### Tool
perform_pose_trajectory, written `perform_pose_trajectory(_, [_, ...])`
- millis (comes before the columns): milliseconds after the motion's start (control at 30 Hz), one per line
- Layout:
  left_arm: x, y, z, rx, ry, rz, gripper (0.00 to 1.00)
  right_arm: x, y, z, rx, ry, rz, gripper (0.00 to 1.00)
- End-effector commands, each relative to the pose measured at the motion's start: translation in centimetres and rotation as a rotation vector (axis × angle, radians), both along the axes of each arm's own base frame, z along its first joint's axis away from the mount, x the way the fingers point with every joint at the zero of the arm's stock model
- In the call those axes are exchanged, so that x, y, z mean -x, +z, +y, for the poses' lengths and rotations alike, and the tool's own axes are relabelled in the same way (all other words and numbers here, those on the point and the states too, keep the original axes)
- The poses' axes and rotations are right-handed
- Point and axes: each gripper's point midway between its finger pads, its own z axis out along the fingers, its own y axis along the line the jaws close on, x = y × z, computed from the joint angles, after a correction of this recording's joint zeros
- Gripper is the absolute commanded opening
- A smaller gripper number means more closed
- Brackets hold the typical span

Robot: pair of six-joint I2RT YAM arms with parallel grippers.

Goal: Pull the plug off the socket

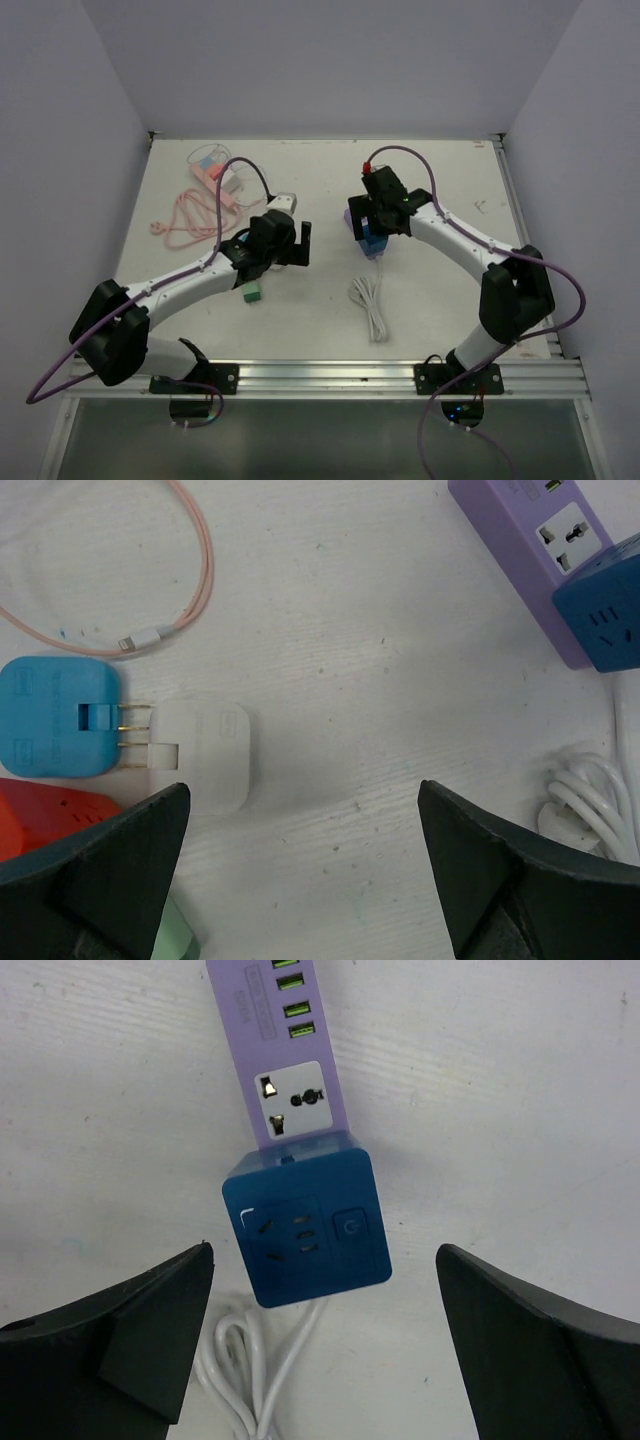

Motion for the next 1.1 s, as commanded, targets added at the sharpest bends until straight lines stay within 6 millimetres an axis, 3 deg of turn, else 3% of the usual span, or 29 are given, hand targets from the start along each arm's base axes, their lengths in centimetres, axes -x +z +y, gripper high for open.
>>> perform_pose_trajectory(0, [0.8,0.1,0.5,0.035,0.017,0.012,0.99,-1.1,0.0,0.8,0.031,0.073,0.018,0.96])
perform_pose_trajectory(267, [1.3,-0.5,-0.1,0.054,-0.015,0.033,0.99,-1.2,-3.1,1.7,0.027,0.113,0.083,0.8])
perform_pose_trajectory(367, [1.1,-0.4,-0.4,0.062,-0.025,0.04,1.0,-0.6,-3.3,2.1,-0.007,0.119,0.08,0.61])
perform_pose_trajectory(400, [1.1,-0.3,-0.6,0.064,-0.028,0.039,1.0,-0.3,-3.4,2.4,-0.025,0.13,0.081,0.48])
perform_pose_trajectory(433, [0.9,-0.1,-0.7,0.066,-0.029,0.038,0.99,-0.3,-3.3,2.6,-0.04,0.133,0.067,0.41])
perform_pose_trajectory(500, [0.7,0.1,-1.0,0.071,-0.033,0.041,1.0,0.9,-2.9,2.5,-0.073,0.137,0.058,0.1])
perform_pose_trajectory(533, [0.6,0.4,-1.2,0.08,-0.032,0.038,1.0,1.0,-2.9,2.7,-0.08,0.142,0.057,0.1])
perform_pose_trajectory(567, [0.6,0.3,-1.3,0.079,-0.03,0.046,0.99,1.7,-2.9,2.5,-0.092,0.139,0.06,0.0])
perform_pose_trajectory(633, [0.2,1.0,-1.8,0.104,-0.024,0.043,1.0,2.6,-2.4,3.3,-0.143,0.164,0.044,0.0])
perform_pose_trajectory(667, [0.2,0.8,-2.0,0.105,-0.021,0.055,1.0,3.7,-3.3,3.1,-0.157,0.16,0.063,0.0])
perform_pose_trajectory(733, [-0.2,1.4,-2.4,0.139,-0.001,0.064,1.0,4.2,-1.6,3.7,-0.229,0.173,0.002,0.0])
perform_pose_trajectory(767, [-0.2,1.4,-2.8,0.153,-0.004,0.08,1.0,5.4,-2.2,3.6,-0.258,0.169,0.02,0.0])
perform_pose_trajectory(833, [-0.5,1.9,-3.5,0.201,0.011,0.096,0.99,5.9,-0.3,4.3,-0.336,0.185,-0.055,0.0])
perform_pose_trajectory(867, [-0.6,1.8,-3.9,0.217,0.016,0.106,0.99,6.8,-1.1,4.2,-0.36,0.178,-0.039,0.0])
perform_pose_trajectory(933, [-0.6,2.4,-5.1,0.282,0.006,0.13,0.99,7.2,0.3,4.6,-0.424,0.189,-0.1,0.0])
perform_pose_trajectory(967, [-0.7,2.3,-5.7,0.304,0.002,0.142,0.99,7.9,-0.5,4.4,-0.436,0.176,-0.087,0.0])
perform_pose_trajectory(1033, [-0.7,2.7,-7.0,0.372,-0.005,0.168,1.0,8.3,0.5,4.8,-0.483,0.189,-0.127,0.0])
perform_pose_trajectory(1067, [-0.7,2.6,-7.7,0.401,-0.019,0.183,1.0,8.8,0.0,4.7,-0.495,0.187,-0.118,0.0])
